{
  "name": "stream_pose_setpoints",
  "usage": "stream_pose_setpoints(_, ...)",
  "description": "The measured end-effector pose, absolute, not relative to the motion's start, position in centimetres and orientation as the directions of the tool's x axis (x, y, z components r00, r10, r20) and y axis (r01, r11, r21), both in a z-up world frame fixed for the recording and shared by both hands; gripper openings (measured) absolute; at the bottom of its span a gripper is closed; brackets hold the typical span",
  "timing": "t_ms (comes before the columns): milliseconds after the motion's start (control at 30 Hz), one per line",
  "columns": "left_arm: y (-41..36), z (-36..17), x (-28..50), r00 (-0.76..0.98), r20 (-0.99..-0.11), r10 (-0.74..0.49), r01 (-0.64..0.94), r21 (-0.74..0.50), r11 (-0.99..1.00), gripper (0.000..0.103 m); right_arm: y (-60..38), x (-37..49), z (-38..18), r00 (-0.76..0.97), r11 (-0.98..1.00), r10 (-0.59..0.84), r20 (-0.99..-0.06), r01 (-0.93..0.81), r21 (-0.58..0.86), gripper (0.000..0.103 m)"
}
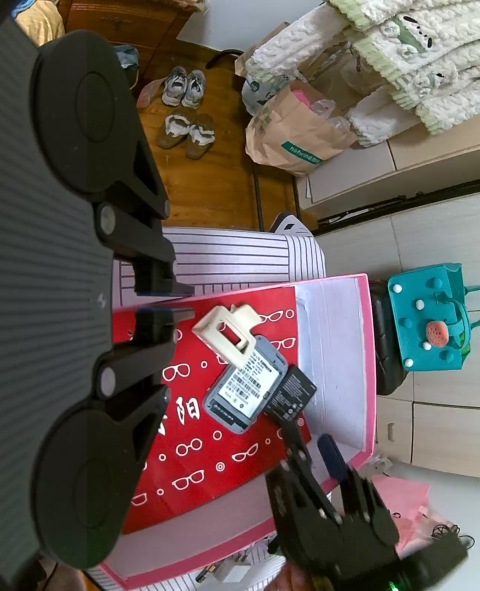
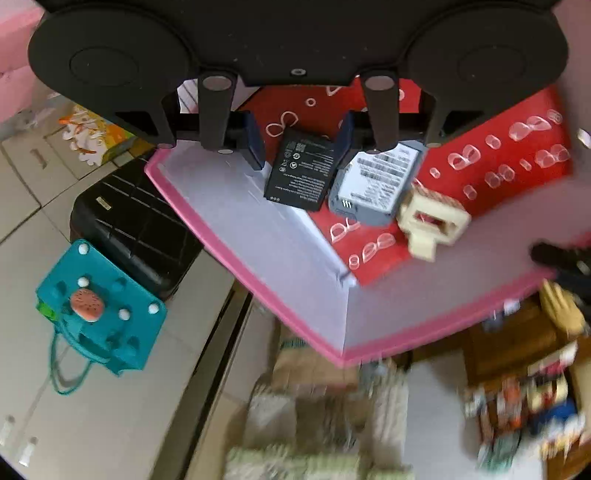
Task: Organize rigid objects
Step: 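Place the black battery in the box beyond the grey pack, release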
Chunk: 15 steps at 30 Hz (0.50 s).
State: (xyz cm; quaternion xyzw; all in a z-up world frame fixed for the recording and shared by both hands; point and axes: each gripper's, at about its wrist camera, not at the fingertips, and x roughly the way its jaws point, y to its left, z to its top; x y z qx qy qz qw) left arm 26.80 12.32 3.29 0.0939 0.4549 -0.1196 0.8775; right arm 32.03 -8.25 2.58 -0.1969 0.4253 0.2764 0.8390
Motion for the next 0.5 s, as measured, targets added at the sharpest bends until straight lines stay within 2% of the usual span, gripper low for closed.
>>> stream_pose_setpoints(200, 12.1, 3.2, 26.5, 0.569, -0.814, -0.118, 0.291, 0.065, 0.955, 0.004, -14.4, 27.4, 5.8, 0.532, 0.827, 0.459, -0.712, -0.55, 0.122, 0.047)
stream_pose_setpoints(333, 12.0, 3.1, 26.4, 0.578, -0.808, -0.111, 0.282, 0.07, 0.957, 0.004, -17.5, 23.4, 6.7, 0.554, 0.84, 0.451, -0.7, -0.529, 0.123, 0.047)
stream_pose_setpoints(500, 11.9, 3.0, 26.1, 0.591, -0.8, -0.101, 0.271, 0.079, 0.959, 0.004, -20.8, 18.9, 5.4, 0.54, 0.863, 0.414, -0.733, -0.49, 0.127, 0.047)
